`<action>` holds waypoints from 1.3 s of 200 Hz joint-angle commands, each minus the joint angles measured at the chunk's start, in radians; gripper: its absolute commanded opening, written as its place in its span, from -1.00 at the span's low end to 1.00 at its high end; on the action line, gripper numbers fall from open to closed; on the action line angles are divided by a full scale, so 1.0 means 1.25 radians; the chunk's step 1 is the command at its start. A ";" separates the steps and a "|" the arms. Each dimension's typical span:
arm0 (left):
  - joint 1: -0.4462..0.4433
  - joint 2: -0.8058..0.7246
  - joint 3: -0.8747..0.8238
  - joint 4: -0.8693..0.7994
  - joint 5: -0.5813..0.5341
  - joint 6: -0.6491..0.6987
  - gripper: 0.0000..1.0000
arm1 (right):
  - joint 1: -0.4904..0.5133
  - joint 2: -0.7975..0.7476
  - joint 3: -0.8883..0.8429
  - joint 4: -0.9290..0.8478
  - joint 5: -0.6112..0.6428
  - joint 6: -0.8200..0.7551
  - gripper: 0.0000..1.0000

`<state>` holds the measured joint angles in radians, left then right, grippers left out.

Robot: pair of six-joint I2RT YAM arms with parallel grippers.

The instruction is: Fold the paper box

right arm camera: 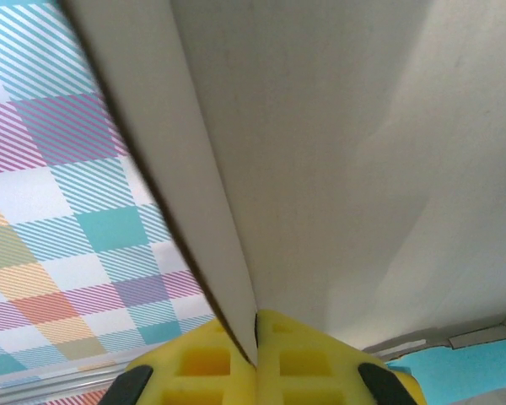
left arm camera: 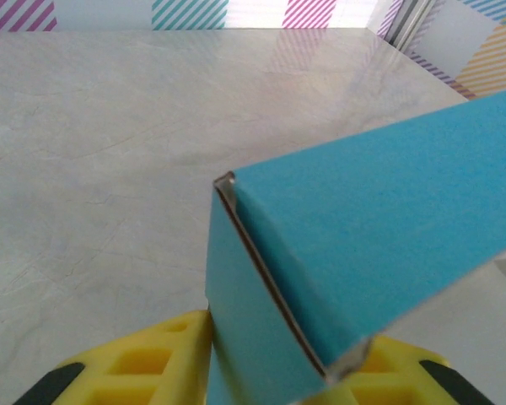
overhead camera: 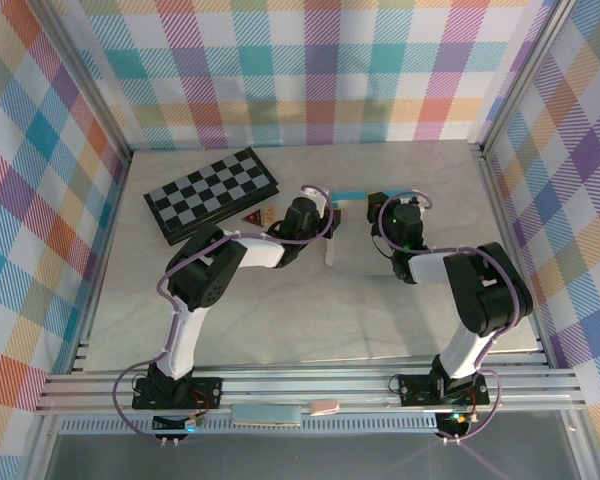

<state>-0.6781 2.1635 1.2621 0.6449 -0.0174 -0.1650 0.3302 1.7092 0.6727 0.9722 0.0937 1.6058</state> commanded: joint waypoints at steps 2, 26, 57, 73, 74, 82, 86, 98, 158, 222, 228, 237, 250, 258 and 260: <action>-0.001 0.023 0.028 -0.003 0.016 -0.017 -0.38 | 0.015 0.010 -0.009 -0.038 -0.077 0.026 -1.00; 0.001 0.038 0.053 -0.013 0.016 -0.018 -0.43 | 0.013 0.007 -0.001 -0.063 -0.076 0.035 -1.00; 0.001 0.050 0.084 -0.026 0.026 -0.019 -0.83 | 0.008 0.012 0.011 -0.074 -0.076 0.036 -1.00; 0.002 0.052 0.088 -0.032 0.033 -0.020 -0.91 | 0.004 0.020 0.017 -0.076 -0.077 0.041 -1.00; 0.002 0.052 0.089 -0.033 0.032 -0.020 -0.92 | 0.005 0.020 0.018 -0.076 -0.076 0.041 -1.00; 0.001 0.052 0.089 -0.039 0.033 -0.020 -0.94 | 0.003 0.024 0.022 -0.080 -0.077 0.041 -1.00; 0.001 0.052 0.089 -0.041 0.035 -0.021 -0.96 | 0.003 0.026 0.026 -0.079 -0.078 0.043 -1.00; 0.001 0.052 0.093 -0.052 0.038 -0.024 -0.98 | 0.002 0.033 0.036 -0.087 -0.082 0.047 -1.00; -0.025 0.053 0.183 -0.239 -0.083 -0.015 -1.00 | 0.004 0.033 0.058 -0.145 -0.088 0.048 -1.00; -0.035 0.029 0.274 -0.540 -0.261 -0.109 -1.00 | 0.003 -0.045 0.103 -0.358 -0.050 -0.007 -0.58; -0.035 0.021 0.271 -0.554 -0.266 -0.110 -1.00 | 0.001 -0.057 0.112 -0.387 -0.051 -0.017 -0.46; -0.035 0.005 0.258 -0.565 -0.271 -0.111 -1.00 | -0.004 -0.076 0.124 -0.432 -0.055 -0.034 -0.28; -0.033 -0.018 0.237 -0.577 -0.270 -0.107 -1.00 | -0.013 -0.108 0.142 -0.502 -0.062 -0.068 -0.02; -0.032 -0.028 0.238 -0.604 -0.269 -0.107 -1.00 | -0.019 -0.135 0.160 -0.557 -0.069 -0.093 0.11; -0.030 -0.028 0.239 -0.613 -0.268 -0.107 -1.00 | -0.021 -0.139 0.164 -0.567 -0.069 -0.100 0.14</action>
<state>-0.7197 2.1941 1.5841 0.0353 -0.3161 -0.2745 0.3180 1.6257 0.8074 0.4999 0.0467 1.5814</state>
